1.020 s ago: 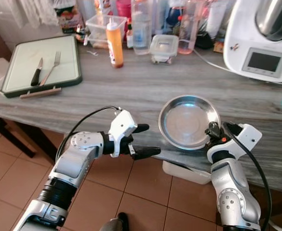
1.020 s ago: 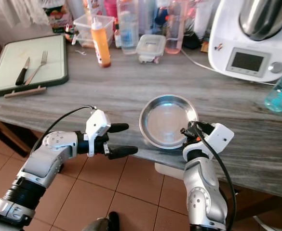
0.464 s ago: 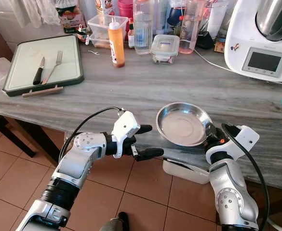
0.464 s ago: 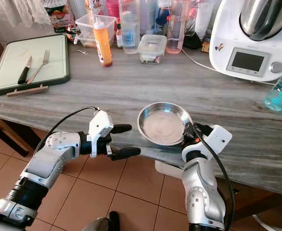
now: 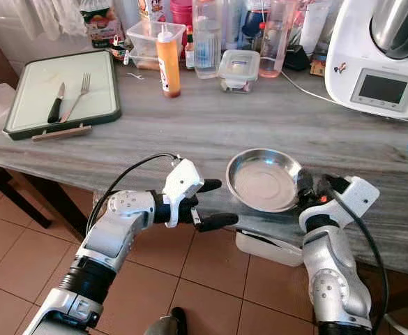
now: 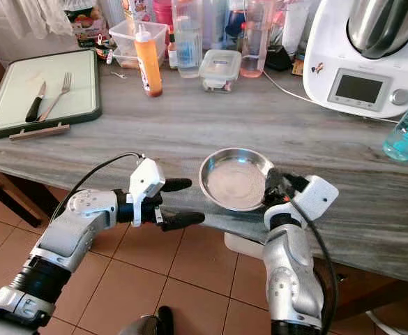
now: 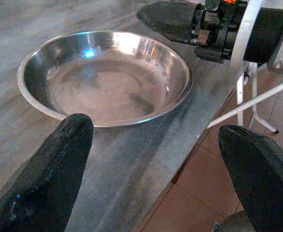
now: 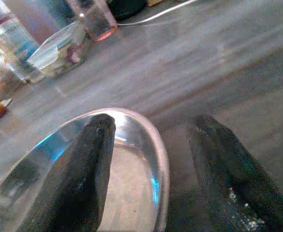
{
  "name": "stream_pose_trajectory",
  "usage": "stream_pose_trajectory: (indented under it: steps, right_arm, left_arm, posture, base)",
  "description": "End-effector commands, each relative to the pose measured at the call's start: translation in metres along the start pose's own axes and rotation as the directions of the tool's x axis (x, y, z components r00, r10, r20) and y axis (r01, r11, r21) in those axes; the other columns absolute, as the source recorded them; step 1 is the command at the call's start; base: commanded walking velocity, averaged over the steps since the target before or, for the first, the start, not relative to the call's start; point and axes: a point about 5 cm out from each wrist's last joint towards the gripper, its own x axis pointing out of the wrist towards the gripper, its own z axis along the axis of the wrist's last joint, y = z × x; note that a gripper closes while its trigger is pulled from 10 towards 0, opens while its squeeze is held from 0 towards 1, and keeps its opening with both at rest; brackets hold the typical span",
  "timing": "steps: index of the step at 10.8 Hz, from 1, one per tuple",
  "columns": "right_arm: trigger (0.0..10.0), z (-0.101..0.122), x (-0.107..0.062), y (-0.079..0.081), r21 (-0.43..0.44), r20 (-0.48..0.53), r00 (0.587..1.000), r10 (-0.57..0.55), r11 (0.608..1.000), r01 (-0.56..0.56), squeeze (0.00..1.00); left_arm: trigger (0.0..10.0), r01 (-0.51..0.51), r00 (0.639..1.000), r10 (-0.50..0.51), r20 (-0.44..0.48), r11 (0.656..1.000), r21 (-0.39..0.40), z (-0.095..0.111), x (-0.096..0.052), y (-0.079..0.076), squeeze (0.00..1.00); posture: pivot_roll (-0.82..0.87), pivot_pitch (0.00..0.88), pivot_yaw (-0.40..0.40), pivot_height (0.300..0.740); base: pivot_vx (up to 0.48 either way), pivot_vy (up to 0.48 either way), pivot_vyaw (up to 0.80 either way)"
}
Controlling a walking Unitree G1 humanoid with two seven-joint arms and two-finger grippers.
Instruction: Setting the table
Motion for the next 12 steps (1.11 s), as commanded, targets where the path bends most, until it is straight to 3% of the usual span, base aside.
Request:
stream_pose_trajectory:
  steps: [1,3,4,5,6,8,10,12]
  right_arm:
    - [10.0,0.007,-0.003,0.009,-0.068,0.044,0.998,0.05,0.997,-0.047,1.0]
    - [10.0,0.026,-0.011,0.015,-0.185,0.128,0.985,0.113,0.979,-0.088,1.0]
    - [10.0,0.031,-0.016,0.018,-0.202,0.15,0.979,0.139,0.973,-0.108,1.0]
    - [10.0,0.034,-0.022,0.017,-0.276,0.166,0.976,0.139,0.957,-0.089,1.0]
    - [10.0,0.035,-0.029,0.015,-0.283,0.178,0.975,0.133,0.956,-0.078,1.0]
    - [10.0,0.046,-0.043,0.007,-0.369,0.235,0.962,0.139,0.928,-0.044,1.0]
    - [10.0,0.055,-0.05,-0.003,-0.409,0.268,0.956,0.116,0.912,0.004,1.0]
    - [10.0,0.066,-0.063,-0.022,-0.462,0.334,0.942,0.03,0.877,0.136,1.0]
  left_arm:
    - [10.0,-0.027,1.0,0.027,0.008,1.0,0.007,0.002,-0.001,0.004,0.0]
    - [10.0,-0.106,0.992,0.11,0.059,0.992,-0.064,0.006,-0.003,0.013,0.0]
    - [10.0,-0.166,0.981,0.174,0.082,0.982,-0.094,0.008,-0.005,0.019,0.0]
    - [10.0,-0.257,0.956,0.271,0.108,0.958,-0.131,0.01,-0.007,0.028,0.0]
    - [10.0,-0.341,0.925,0.361,0.117,0.926,-0.162,0.008,-0.006,0.03,0.0]
    - [10.0,-0.44,0.869,0.468,0.158,0.879,-0.185,0.006,-0.003,0.025,0.0]
    - [10.0,-0.583,0.771,0.606,0.198,0.796,-0.166,0.008,-0.01,0.026,0.0]
    - [10.0,-0.657,0.737,0.652,0.178,0.753,-0.039,-0.002,-0.024,0.022,0.0]
  posture:
    - [0.06,0.124,0.023,0.74]
    - [0.05,0.122,0.02,0.74]
    - [0.05,0.12,0.016,0.74]
    - [0.05,0.118,0.014,0.74]
    - [0.05,0.116,0.016,0.74]
    - [0.06,0.113,0.019,0.74]
    - [0.05,0.104,0.021,0.74]
    - [0.05,0.096,0.013,0.74]
  base:
    - [0.0,0.0,0.0]
    - [0.0,0.0,0.0]
    - [0.0,0.0,0.0]
    - [0.0,0.0,0.0]
    - [0.0,0.0,0.0]
    - [0.0,0.0,0.0]
    - [0.0,0.0,0.0]
    - [0.0,0.0,0.0]
